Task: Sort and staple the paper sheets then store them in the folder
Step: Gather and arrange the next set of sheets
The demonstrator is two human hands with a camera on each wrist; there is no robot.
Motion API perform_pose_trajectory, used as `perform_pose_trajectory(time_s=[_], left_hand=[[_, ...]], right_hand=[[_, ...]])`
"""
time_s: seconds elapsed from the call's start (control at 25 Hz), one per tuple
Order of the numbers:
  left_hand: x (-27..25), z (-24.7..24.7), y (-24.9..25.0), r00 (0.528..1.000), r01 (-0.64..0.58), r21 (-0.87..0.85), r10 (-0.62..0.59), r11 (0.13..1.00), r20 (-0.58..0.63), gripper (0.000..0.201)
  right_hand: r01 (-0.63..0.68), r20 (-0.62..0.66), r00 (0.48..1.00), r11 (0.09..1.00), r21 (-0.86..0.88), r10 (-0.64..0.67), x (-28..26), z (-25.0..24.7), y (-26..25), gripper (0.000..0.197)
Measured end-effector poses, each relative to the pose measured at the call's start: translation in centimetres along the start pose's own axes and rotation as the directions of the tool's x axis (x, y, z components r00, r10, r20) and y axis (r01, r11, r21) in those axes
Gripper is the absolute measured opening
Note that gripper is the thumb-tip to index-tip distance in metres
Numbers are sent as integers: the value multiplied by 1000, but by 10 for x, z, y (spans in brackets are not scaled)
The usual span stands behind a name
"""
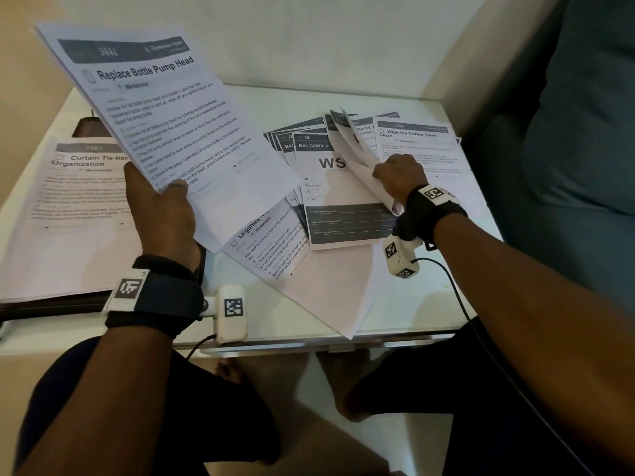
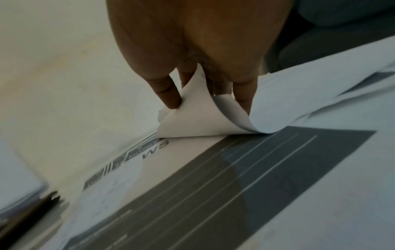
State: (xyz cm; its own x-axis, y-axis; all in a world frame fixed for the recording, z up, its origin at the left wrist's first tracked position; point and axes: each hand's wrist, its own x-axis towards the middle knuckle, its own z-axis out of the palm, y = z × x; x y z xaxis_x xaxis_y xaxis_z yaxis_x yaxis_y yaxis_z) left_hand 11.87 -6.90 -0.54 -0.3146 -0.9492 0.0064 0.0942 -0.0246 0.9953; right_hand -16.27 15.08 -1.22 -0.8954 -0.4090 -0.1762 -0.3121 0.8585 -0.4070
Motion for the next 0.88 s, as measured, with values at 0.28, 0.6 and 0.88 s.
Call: perform_pose_trajectory(time_s=[0.28, 0.6, 0.88], left_hand=[[0, -1, 2, 1000, 4, -1, -4, 1000, -10, 61], [4, -3, 0, 1000, 7, 4, -7, 1000, -24, 56], [18, -13, 1, 996, 6, -35, -9, 999, -91, 60]], right_hand=[[-55, -125, 988, 969, 239, 86, -8, -6, 6, 32], [279, 171, 953, 945, -172, -250, -31, 50, -48, 83], [231, 244, 956, 936, -267, -166, -32, 68, -75, 97]])
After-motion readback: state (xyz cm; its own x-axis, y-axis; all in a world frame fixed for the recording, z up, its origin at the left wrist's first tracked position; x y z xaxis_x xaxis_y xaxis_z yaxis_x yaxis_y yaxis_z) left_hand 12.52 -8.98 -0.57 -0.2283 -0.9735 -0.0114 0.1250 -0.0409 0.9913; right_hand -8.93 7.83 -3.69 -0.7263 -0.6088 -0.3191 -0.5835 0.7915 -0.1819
